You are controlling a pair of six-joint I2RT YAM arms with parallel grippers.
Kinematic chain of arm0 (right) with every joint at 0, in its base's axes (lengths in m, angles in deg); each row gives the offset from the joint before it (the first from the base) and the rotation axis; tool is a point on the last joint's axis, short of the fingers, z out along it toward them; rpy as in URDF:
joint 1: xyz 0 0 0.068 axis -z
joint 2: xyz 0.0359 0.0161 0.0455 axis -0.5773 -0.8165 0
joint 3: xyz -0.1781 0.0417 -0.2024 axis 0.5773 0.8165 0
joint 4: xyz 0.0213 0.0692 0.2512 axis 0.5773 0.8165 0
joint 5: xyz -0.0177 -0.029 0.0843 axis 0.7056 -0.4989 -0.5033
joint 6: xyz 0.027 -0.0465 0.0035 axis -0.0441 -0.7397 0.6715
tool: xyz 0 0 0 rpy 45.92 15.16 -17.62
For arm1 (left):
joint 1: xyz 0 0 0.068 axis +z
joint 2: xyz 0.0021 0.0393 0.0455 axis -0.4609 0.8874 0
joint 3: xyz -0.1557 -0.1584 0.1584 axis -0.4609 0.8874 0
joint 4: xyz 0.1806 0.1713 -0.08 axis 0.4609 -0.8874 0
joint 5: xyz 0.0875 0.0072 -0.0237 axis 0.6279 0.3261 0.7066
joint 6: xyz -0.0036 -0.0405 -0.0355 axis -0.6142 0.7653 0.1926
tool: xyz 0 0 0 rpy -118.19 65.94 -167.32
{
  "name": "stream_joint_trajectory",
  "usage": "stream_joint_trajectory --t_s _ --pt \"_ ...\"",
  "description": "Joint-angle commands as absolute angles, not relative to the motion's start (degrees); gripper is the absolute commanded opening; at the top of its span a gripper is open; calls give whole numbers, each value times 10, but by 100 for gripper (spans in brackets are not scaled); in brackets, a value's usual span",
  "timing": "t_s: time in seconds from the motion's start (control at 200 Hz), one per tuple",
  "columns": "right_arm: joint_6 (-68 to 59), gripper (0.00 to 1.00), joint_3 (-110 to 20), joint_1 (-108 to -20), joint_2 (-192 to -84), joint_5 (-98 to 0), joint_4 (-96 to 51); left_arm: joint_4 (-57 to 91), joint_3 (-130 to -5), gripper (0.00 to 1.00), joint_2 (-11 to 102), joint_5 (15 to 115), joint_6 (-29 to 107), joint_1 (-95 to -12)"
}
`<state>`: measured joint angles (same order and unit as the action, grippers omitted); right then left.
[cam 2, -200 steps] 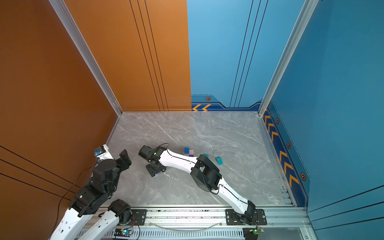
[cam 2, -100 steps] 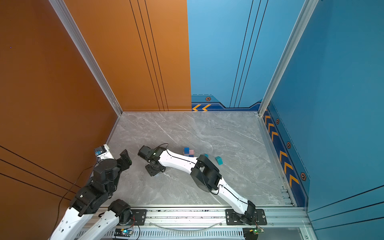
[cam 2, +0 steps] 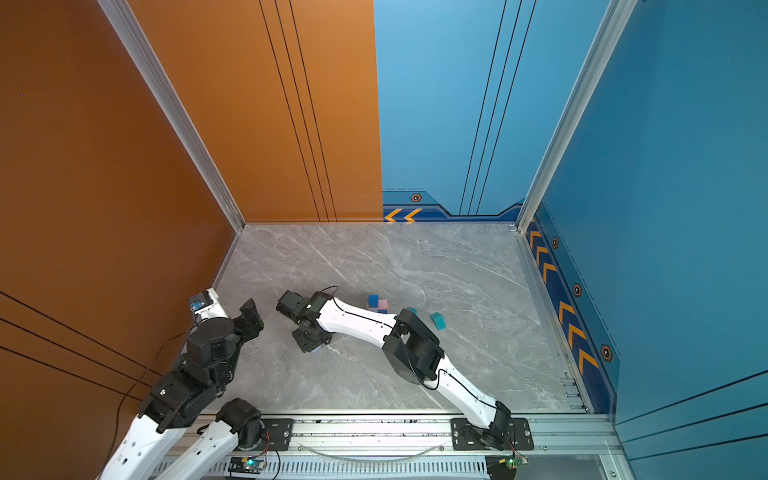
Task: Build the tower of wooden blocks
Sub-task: 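Close the right gripper on the light blue cube and lift it, then carry the light blue cube over the stack while the left gripper approaches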
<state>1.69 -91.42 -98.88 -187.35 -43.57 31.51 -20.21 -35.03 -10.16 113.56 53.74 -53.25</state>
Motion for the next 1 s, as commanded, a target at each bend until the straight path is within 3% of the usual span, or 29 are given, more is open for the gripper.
stream_joint_trajectory --t_s 0.0,0.39,0.746,0.996 --pt "30 18 -925 -984 -1812 -409 351 -204 -346 75 -95 1125 533 -529" --pt "49 18 -869 -957 -1684 -359 402 -178 -349 73 -57 1068 530 -528" --pt "61 18 -732 -887 -1545 -311 412 -94 -385 72 107 826 481 -528" --pt "61 17 -658 -825 -1520 -312 390 -33 -404 68 218 732 483 -541"
